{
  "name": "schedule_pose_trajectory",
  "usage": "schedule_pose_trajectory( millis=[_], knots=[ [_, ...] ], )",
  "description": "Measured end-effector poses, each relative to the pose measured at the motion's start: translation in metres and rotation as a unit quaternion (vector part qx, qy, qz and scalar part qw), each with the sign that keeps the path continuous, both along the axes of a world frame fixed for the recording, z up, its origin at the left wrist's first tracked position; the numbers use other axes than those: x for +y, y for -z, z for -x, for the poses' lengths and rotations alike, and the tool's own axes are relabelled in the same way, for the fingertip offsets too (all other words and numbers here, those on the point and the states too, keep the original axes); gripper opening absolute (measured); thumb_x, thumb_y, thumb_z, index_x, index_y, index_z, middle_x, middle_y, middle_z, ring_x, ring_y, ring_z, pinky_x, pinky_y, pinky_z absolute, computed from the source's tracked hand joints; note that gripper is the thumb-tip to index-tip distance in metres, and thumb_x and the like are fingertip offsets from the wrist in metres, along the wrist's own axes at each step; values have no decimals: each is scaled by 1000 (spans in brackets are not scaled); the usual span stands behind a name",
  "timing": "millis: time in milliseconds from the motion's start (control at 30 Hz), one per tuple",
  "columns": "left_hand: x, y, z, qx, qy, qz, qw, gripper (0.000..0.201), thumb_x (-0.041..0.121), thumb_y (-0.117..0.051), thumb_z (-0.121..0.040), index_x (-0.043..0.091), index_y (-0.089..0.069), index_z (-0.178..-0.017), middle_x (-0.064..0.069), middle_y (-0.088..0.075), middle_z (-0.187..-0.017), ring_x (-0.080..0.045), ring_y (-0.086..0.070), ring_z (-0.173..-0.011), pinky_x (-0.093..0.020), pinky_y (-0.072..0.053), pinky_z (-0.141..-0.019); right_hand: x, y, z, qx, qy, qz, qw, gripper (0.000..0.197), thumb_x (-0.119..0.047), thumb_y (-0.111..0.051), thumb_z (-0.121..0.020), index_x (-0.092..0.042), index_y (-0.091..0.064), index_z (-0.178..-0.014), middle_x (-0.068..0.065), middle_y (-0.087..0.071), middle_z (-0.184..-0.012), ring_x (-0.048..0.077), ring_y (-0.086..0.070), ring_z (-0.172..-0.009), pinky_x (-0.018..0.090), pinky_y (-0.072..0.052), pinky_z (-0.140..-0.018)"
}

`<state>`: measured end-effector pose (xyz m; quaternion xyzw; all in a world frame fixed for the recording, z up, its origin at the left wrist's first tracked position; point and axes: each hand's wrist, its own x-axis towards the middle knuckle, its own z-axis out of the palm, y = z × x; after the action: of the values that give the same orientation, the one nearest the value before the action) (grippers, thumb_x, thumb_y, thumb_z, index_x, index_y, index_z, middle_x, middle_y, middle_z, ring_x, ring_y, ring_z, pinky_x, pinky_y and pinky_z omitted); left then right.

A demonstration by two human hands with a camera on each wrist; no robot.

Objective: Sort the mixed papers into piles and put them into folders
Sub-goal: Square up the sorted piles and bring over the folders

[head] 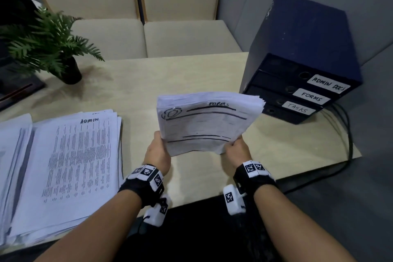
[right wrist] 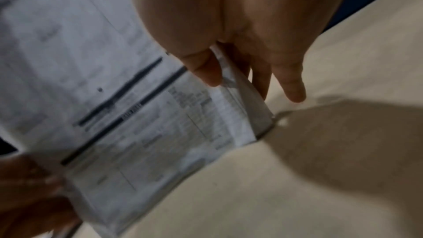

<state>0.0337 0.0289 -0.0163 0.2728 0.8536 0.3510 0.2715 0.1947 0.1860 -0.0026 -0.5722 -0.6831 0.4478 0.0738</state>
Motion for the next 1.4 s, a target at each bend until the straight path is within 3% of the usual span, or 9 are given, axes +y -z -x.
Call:
schedule_pose_trajectory(
  millis=[133, 267, 500, 767, 933, 1033, 1167, 1300, 1400],
  knots=[
    [5, 4, 10, 22, 18, 55, 998, 12, 11, -31, -96, 16, -35, -107, -10, -55, -93, -29, -51, -80, -37, -44, -71, 13, 7, -4, -31, -41, -5, 999, 32, -8, -44, -95, -5, -48, -127, 16, -60, -122, 30, -57, -105, 23, -35, -75],
    [30, -4, 18, 45, 29, 75, 996, 3, 14, -41, -96, 12, -41, -97, -12, -59, -88, -33, -55, -77, -39, -47, -68, 45, -1, -2, 6, -46, -23, 999, 22, -10, -42, -94, -9, -49, -114, 10, -62, -109, 26, -56, -92, 28, -38, -72],
    [106, 5, 34, -11, -30, 100, 994, 16, 8, -46, -92, 8, -56, -104, -13, -64, -97, -31, -60, -82, -33, -48, -70, 119, 12, 24, -12, -66, -5, 998, 34, -9, -38, -97, -11, -48, -130, 8, -58, -120, 21, -49, -96, 25, -36, -80],
    [172, 29, 50, -53, -101, 153, 982, 22, 13, -45, -93, 9, -59, -110, -18, -64, -110, -33, -61, -90, -31, -49, -75, 171, 45, 43, -27, -41, -20, 999, 34, -16, -50, -97, -10, -54, -129, 14, -61, -125, 32, -57, -109, 30, -44, -84],
    [164, 25, 27, -83, -156, 120, 977, 40, 14, -43, -95, 13, -48, -134, -13, -62, -122, -29, -59, -105, -27, -42, -85, 153, 66, 35, -112, -64, -74, 989, 59, -29, -52, -97, -11, -30, -149, 13, -39, -146, 34, -39, -130, 42, -37, -105],
    [164, 20, 10, -104, -163, 87, 977, 54, 4, -41, -88, 17, -40, -141, -11, -60, -125, -26, -57, -98, -24, -40, -80, 149, 74, 40, -139, -68, -97, 983, 54, -29, -48, -99, -13, -32, -148, 12, -38, -145, 34, -37, -127, 43, -37, -102],
    [167, 15, 3, -111, -142, 87, 980, 76, 6, -46, -87, 24, -13, -152, -14, -52, -136, -33, -52, -118, -30, -42, -92, 155, 74, 52, -75, -20, -84, 993, 50, -26, -50, -98, -6, -39, -143, 17, -42, -142, 36, -38, -129, 41, -34, -105],
    [160, 9, 6, -105, -119, 79, 984, 78, 7, -52, -86, 23, -14, -152, -11, -49, -141, -30, -50, -124, -29, -39, -97, 147, 68, 39, 25, 46, -66, 996, 62, -29, -58, -95, -4, -34, -146, 15, -39, -145, 30, -40, -133, 36, -34, -108],
    [142, 2, 8, -98, -94, 78, 988, 72, 6, -53, -86, 21, -24, -150, -11, -45, -144, -29, -46, -128, -29, -38, -99, 138, 64, 31, 12, 47, -114, 992, 55, -32, -62, -91, -8, -45, -138, 12, -44, -141, 31, -42, -128, 45, -38, -106]
  ],
)
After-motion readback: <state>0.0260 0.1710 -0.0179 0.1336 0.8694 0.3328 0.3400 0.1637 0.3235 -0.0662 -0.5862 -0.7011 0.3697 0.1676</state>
